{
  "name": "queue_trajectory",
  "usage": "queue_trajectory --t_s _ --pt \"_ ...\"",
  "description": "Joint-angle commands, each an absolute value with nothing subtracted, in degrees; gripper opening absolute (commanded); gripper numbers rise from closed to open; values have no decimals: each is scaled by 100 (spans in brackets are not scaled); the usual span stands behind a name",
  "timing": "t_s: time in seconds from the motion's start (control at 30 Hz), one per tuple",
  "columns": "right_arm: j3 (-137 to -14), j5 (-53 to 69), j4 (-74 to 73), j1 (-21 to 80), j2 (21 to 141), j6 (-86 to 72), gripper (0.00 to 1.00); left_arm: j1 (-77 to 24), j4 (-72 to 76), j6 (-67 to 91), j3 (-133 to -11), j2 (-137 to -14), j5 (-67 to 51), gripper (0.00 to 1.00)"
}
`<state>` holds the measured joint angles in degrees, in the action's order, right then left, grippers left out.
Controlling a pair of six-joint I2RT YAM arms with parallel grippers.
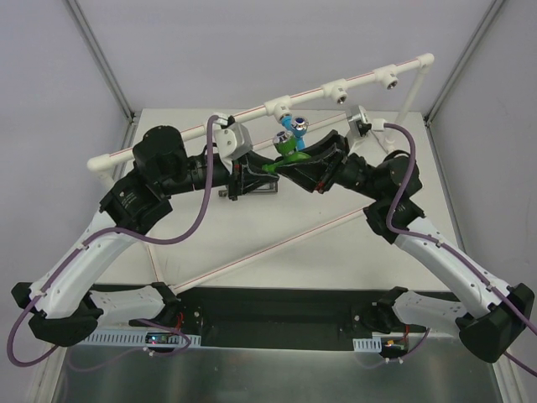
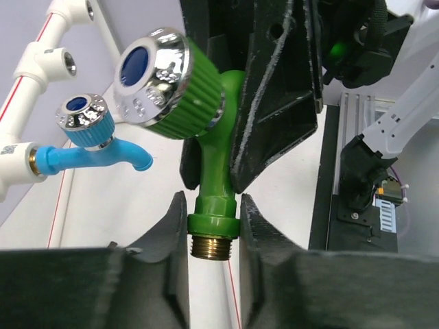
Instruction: Install the water faucets
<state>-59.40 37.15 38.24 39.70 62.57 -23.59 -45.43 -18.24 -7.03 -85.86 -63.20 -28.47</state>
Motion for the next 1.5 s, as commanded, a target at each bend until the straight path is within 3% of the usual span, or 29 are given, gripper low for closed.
queue_trajectory --t_s 0.0,0.1,0.23,0.27,0.33,0.53,0.73,1.4,1.47 --pt "-6336 3920 3536 4104 6126 -1979 15 -4570 -1538 -817 -8438 -6161 -2839 0" --pt "-6714 4148 2571 4026 6100 -1750 29 -4562 -1538 -861 -8324 -6012 -2769 0" --pt "-6969 4840 2382 3649 6117 -2108 66 -4553 -1547 -870 -8200 -5810 -2663 0" --pt "-7005 4938 2356 3587 6117 -2135 71 -4561 -1547 -879 -8157 -5792 -2646 0" --pt "-7136 5184 2207 3464 6135 -2206 80 -4562 -1547 -879 -8139 -5766 -2663 0" --pt "-7558 5764 1644 3287 6371 -2153 90 -4553 -1573 -844 -8139 -5774 -2996 0" --pt "-8059 5889 467 3261 6618 -1574 90 -4562 -1740 -931 -8209 -5827 -3182 0" --pt "-8657 5871 -1019 3410 6978 -545 63 -4561 -2013 -1028 -8394 -6038 -3243 0" --pt "-8657 5845 -1055 3419 6987 -501 57 -4561 -2030 -1037 -8411 -6029 -3243 0"
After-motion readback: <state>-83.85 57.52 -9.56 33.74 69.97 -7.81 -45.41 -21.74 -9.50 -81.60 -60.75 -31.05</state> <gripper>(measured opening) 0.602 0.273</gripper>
